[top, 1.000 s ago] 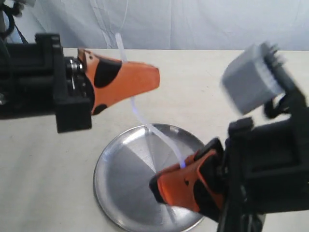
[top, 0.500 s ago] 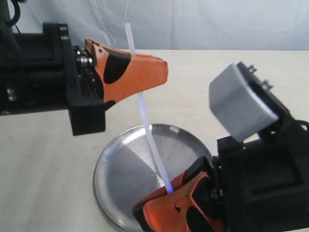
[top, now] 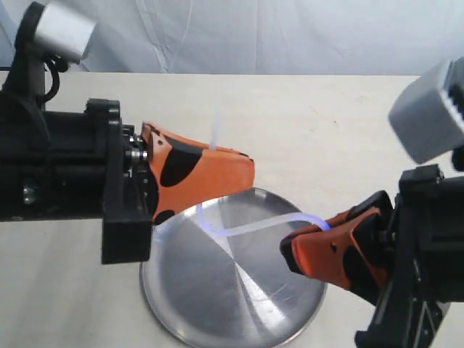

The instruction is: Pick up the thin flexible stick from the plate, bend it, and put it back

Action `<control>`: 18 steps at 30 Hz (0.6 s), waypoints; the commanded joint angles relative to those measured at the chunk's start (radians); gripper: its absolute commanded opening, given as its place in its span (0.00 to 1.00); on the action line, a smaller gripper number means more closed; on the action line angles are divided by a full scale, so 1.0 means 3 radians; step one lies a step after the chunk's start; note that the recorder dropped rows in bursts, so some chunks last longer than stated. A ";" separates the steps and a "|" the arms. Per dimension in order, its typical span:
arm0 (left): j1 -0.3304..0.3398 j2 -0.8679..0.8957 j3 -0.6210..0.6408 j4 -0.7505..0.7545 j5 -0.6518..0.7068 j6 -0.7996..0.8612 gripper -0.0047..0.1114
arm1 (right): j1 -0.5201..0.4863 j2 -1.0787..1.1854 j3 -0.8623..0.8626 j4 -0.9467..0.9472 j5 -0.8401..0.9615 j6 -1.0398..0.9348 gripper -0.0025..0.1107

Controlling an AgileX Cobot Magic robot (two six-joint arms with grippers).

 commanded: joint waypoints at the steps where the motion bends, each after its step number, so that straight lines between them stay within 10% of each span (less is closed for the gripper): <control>1: -0.0043 -0.0001 -0.0148 -0.0185 0.0568 0.0088 0.04 | -0.0021 0.0188 -0.0021 0.0001 -0.0050 0.0096 0.01; 12: -0.0043 0.0020 -0.0371 0.0074 -0.0159 0.0384 0.04 | -0.0021 0.0308 -0.0021 0.1998 0.0154 -0.2025 0.01; 18: -0.0043 0.0049 -0.0371 0.0637 -0.0265 -0.0032 0.04 | -0.0021 0.0020 -0.0021 0.1684 -0.0117 -0.1811 0.01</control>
